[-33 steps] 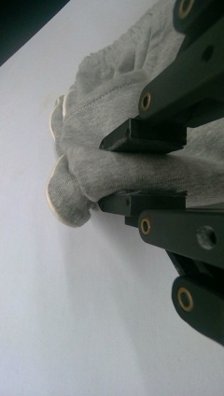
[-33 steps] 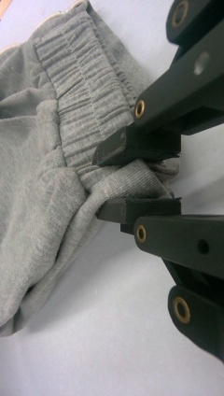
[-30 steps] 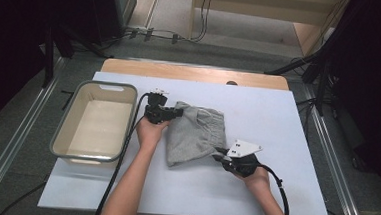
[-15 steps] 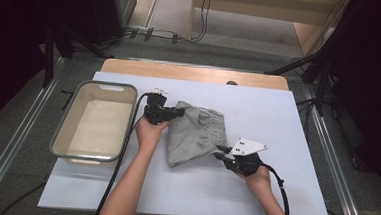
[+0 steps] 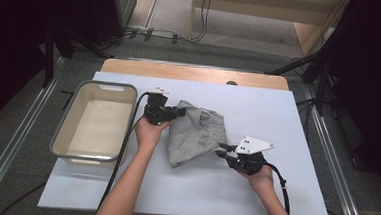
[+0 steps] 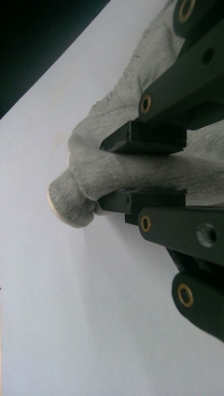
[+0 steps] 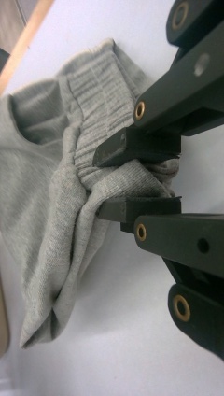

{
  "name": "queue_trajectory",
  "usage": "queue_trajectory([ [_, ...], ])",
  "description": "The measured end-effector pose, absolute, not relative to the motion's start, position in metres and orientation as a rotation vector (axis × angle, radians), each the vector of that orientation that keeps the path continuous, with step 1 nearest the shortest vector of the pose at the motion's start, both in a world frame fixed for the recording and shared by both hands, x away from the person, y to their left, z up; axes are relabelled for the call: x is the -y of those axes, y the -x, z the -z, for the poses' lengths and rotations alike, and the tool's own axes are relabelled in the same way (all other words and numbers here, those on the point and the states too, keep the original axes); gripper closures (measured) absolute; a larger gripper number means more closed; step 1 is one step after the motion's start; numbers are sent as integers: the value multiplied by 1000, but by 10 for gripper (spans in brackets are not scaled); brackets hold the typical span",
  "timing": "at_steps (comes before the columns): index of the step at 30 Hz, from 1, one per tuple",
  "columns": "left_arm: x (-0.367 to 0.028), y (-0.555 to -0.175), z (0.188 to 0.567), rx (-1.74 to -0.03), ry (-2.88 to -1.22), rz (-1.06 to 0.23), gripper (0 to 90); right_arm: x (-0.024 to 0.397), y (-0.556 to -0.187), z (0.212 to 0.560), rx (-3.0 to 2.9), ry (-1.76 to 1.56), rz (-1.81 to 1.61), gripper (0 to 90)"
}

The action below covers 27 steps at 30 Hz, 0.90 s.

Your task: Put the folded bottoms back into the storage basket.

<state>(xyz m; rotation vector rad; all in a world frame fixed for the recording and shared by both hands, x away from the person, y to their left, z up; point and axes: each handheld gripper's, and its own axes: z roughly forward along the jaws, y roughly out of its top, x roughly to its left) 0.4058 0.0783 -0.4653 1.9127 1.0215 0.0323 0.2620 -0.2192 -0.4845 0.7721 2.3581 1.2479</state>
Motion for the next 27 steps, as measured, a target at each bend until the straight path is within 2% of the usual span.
queue_trajectory([
  [27,-84,-389,431,-916,-1856,-44,752,225,-251,456,-2276,-725,-1355,725],
])
